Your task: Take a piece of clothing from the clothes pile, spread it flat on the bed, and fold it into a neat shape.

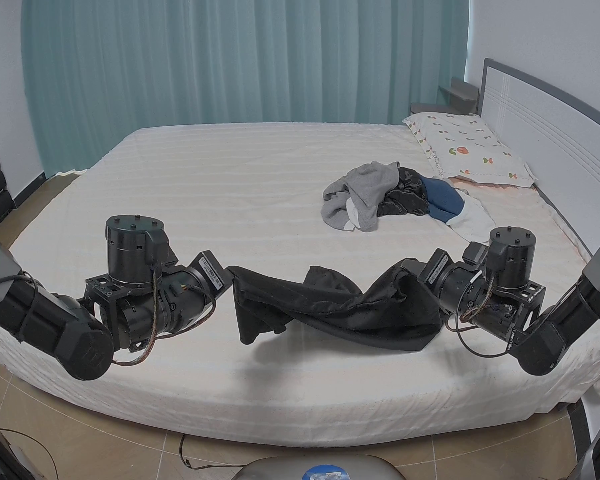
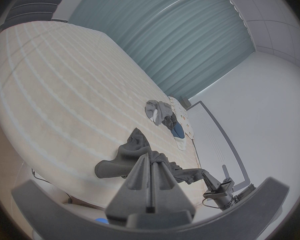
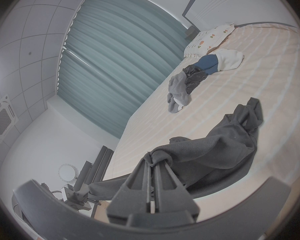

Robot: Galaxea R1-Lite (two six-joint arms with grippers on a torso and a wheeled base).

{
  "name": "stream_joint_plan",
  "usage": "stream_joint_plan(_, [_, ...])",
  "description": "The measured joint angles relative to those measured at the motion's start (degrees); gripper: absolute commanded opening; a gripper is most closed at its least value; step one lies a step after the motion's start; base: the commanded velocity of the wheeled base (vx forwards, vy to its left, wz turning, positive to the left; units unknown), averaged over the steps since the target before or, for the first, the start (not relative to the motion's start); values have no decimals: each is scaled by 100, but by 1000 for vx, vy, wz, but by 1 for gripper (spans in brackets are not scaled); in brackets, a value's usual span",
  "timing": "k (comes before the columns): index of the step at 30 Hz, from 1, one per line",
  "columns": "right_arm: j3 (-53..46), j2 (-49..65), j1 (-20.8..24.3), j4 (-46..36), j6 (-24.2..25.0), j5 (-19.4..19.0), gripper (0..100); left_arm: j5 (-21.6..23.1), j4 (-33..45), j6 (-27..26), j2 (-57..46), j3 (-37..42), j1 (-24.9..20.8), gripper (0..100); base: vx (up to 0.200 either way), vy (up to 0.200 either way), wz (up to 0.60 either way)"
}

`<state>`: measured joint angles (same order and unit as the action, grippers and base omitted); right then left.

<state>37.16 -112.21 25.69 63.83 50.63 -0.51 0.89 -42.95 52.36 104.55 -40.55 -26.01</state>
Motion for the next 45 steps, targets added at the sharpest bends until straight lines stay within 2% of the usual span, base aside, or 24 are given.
stream_joint_plan(23, [-12, 1, 118, 7, 9, 98, 0, 0, -10, -2, -28, 20, 0, 0, 0, 200, 0])
stream_joint_plan(27, [18, -55, 190, 5, 11, 240, 0, 0, -16, -6, -27, 26, 0, 0, 0, 0, 0])
stream_joint_plan(45, [44, -112, 160, 49, 9, 254, 0, 0, -43, -30, 11, 48, -9, 0, 0, 0, 0])
